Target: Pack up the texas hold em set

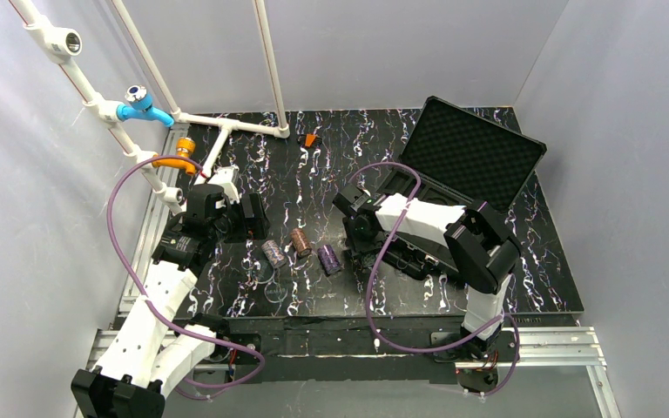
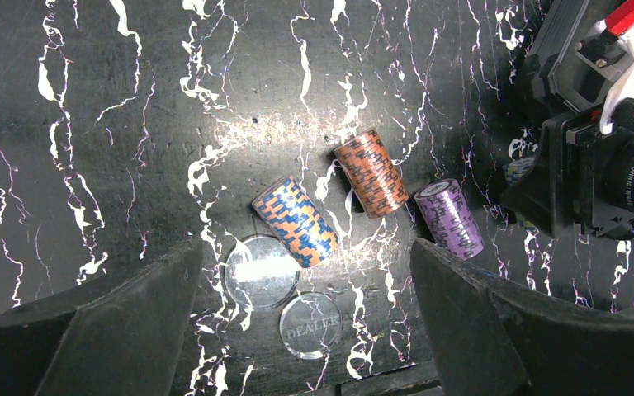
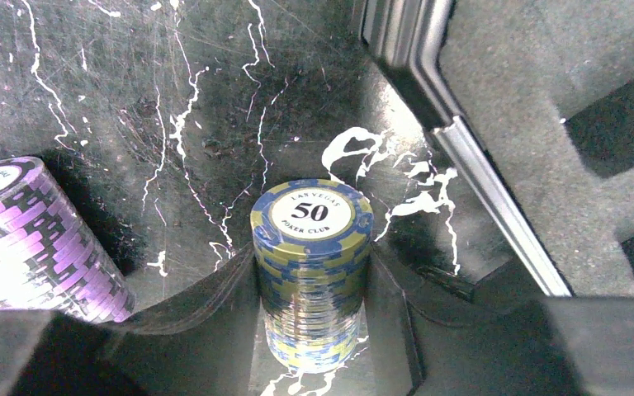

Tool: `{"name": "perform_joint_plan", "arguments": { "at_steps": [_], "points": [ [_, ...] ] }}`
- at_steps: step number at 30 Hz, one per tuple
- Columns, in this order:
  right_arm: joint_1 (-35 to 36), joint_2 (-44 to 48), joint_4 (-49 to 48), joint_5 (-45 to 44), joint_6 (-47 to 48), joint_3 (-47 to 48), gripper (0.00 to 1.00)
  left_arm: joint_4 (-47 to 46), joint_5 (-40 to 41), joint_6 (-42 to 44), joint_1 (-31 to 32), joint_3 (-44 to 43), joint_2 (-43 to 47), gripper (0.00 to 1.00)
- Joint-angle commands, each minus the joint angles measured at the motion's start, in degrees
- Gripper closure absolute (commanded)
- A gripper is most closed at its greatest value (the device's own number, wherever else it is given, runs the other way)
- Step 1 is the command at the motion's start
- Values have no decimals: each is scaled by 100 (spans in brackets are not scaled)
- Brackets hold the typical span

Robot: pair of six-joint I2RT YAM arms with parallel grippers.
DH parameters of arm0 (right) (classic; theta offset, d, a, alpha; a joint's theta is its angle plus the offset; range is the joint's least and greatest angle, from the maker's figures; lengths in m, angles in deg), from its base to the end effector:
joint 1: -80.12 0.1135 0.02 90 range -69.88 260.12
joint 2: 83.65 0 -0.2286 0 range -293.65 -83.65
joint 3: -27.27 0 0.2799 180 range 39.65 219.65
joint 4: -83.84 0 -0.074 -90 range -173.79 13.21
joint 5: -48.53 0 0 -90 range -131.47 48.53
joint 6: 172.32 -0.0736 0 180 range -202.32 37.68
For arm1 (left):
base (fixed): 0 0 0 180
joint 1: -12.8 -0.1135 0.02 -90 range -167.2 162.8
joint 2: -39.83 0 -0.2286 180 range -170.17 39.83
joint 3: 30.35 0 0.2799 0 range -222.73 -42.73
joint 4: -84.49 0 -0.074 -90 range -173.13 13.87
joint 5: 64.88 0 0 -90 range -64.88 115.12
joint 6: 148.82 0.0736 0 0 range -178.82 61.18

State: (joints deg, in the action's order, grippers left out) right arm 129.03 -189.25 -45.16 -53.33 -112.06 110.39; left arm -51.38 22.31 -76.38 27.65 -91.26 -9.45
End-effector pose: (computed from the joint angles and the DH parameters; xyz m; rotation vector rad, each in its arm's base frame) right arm 0.2622 0.2777 0.0867 -0.4229 2.7567 0.0325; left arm 0.2595 -0.0725 0.2639 -0.0220 2.1616 -0.3819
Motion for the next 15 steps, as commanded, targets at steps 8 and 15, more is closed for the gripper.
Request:
{"name": "perform_joint_plan", "arguments": {
  "at_steps": [8,15],
  "points": [
    [103,-12,22,8,25,317,98,59,26,69,24,31,113,5],
    [159,295,-92,360,19,562,99,60,36,66,26,37,129,5]
  ]
}}
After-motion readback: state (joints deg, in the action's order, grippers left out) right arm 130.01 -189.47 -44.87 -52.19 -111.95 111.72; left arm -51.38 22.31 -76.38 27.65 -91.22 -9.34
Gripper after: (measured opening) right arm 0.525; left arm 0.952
